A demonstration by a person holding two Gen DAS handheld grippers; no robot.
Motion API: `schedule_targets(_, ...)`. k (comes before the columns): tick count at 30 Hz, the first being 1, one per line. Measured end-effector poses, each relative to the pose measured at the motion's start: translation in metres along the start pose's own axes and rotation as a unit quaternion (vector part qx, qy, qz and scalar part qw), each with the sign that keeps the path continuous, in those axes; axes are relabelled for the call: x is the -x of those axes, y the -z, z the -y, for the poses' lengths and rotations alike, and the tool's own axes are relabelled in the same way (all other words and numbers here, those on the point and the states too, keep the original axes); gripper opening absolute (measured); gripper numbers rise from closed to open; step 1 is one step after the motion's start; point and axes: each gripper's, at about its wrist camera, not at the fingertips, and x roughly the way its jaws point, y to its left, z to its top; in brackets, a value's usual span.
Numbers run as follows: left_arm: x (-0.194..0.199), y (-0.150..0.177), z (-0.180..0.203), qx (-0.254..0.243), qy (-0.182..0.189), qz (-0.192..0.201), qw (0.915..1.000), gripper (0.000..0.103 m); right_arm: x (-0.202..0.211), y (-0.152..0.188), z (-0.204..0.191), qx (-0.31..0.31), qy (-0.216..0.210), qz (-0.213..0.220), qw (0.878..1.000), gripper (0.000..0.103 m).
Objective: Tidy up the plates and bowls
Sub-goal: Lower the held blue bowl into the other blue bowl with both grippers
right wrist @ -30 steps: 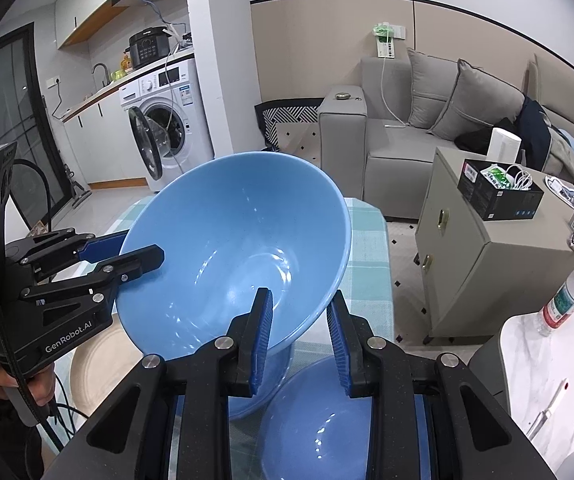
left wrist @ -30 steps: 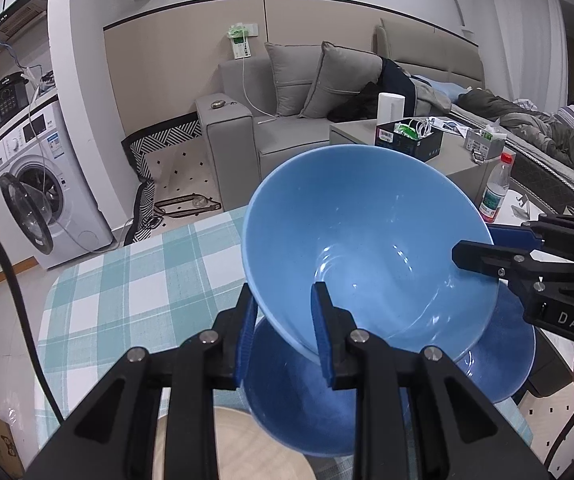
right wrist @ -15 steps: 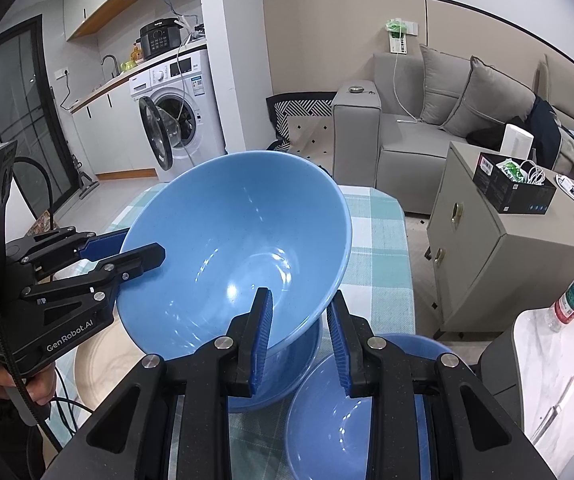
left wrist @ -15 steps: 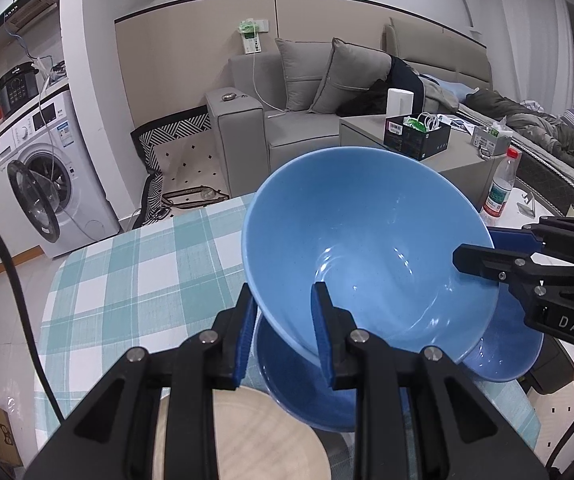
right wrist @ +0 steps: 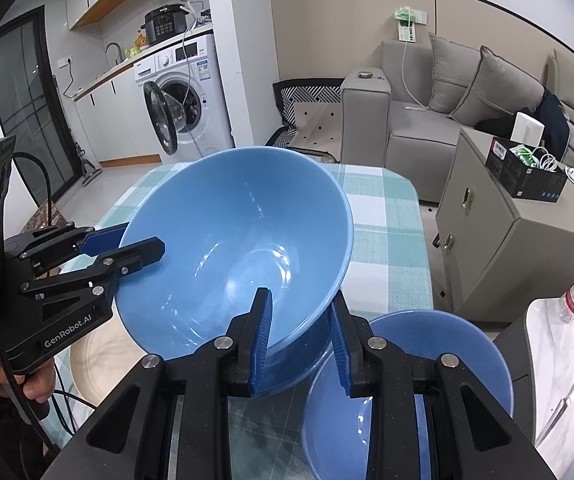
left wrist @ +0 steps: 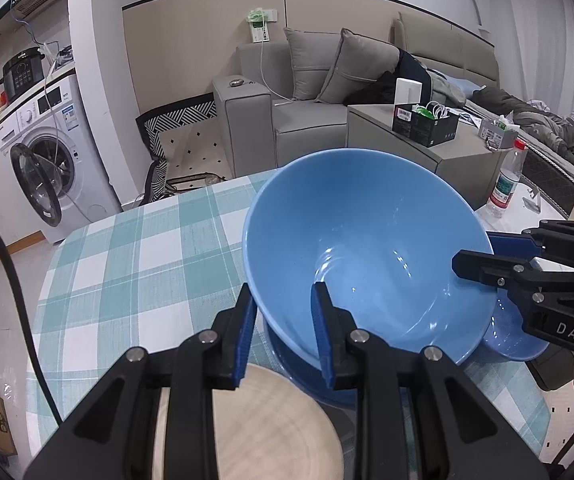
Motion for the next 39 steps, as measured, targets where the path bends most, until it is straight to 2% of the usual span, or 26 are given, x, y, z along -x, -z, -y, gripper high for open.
schedule_targets(13,-0.017,0.017,-0.007,0.006,-0.005,-0.019,0.9998,0.026,-0.028,0.014,-0.007,0.004,-0.007,-0.026,1.000,0.029)
schedule_targets(39,-0.029,0.034,0.001,-0.002,0.004,-0.040,0.9992,0.026,-0.032,0.025,-0.012,0.013,0.020,-0.041,0.999,0.029)
